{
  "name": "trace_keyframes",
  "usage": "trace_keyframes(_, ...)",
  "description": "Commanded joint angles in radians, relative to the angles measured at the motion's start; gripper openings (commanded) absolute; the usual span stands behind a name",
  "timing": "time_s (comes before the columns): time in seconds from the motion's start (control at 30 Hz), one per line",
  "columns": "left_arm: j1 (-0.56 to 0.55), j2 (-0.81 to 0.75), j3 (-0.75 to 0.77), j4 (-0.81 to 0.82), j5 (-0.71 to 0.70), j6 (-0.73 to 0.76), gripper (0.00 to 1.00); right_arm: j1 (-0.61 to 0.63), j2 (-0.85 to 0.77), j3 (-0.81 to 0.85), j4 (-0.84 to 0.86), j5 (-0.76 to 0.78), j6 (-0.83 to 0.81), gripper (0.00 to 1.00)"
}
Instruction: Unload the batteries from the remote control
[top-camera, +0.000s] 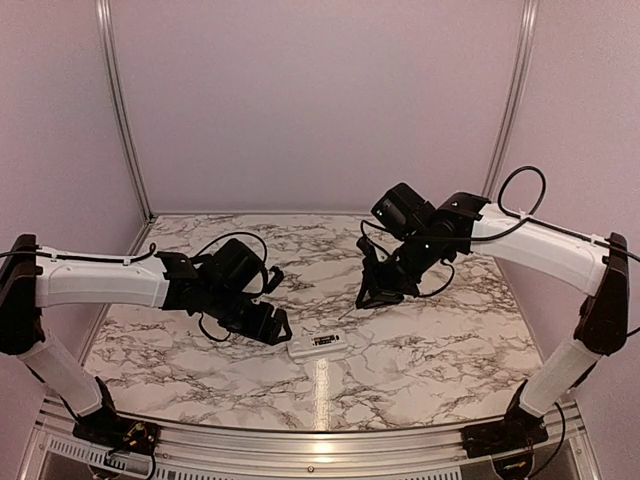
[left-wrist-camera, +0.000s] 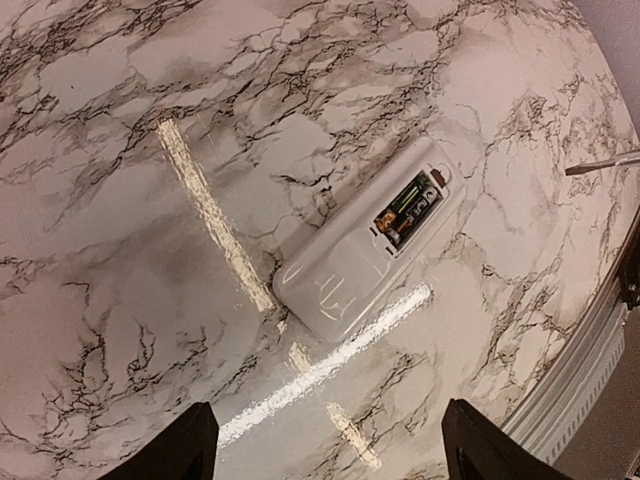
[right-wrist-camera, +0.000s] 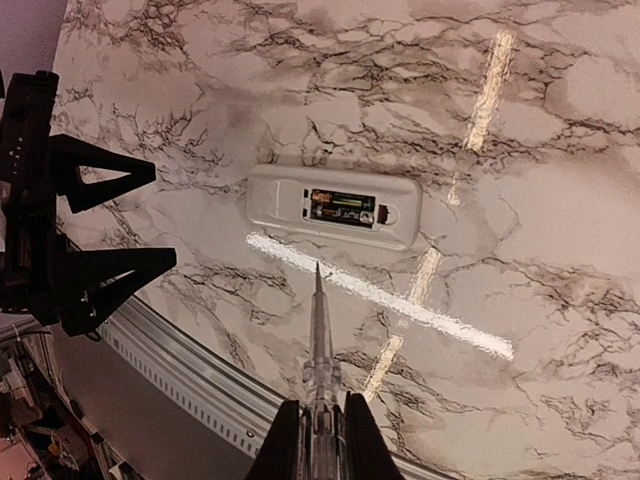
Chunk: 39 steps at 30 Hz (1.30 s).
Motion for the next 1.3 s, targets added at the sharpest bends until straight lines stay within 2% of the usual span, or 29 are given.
trace_keyframes(0.0,0.003,0.072,0.049,-0.059,0.03,-0.063,0.8,0.015,0.058,0.044,-0.037,0.029,-0.03,0.0)
trace_keyframes(0.17,0.002,0.14,0.077,-0.059,0.043,-0.086,0.75,0.017,0.115,0.081,-0.075,0.057,-0.028,0.0)
trace_keyframes(0.67,-0.003,0.278,0.189,-0.103,0.074,-0.078,0.71,0.019,0.186,0.126,-0.083,0.074,-0.022,0.0)
trace_keyframes(1.27,-0.064,0.399,0.266,-0.134,-0.027,-0.14,0.64,0.019,0.182,0.1,-0.067,0.074,-0.031,0.0)
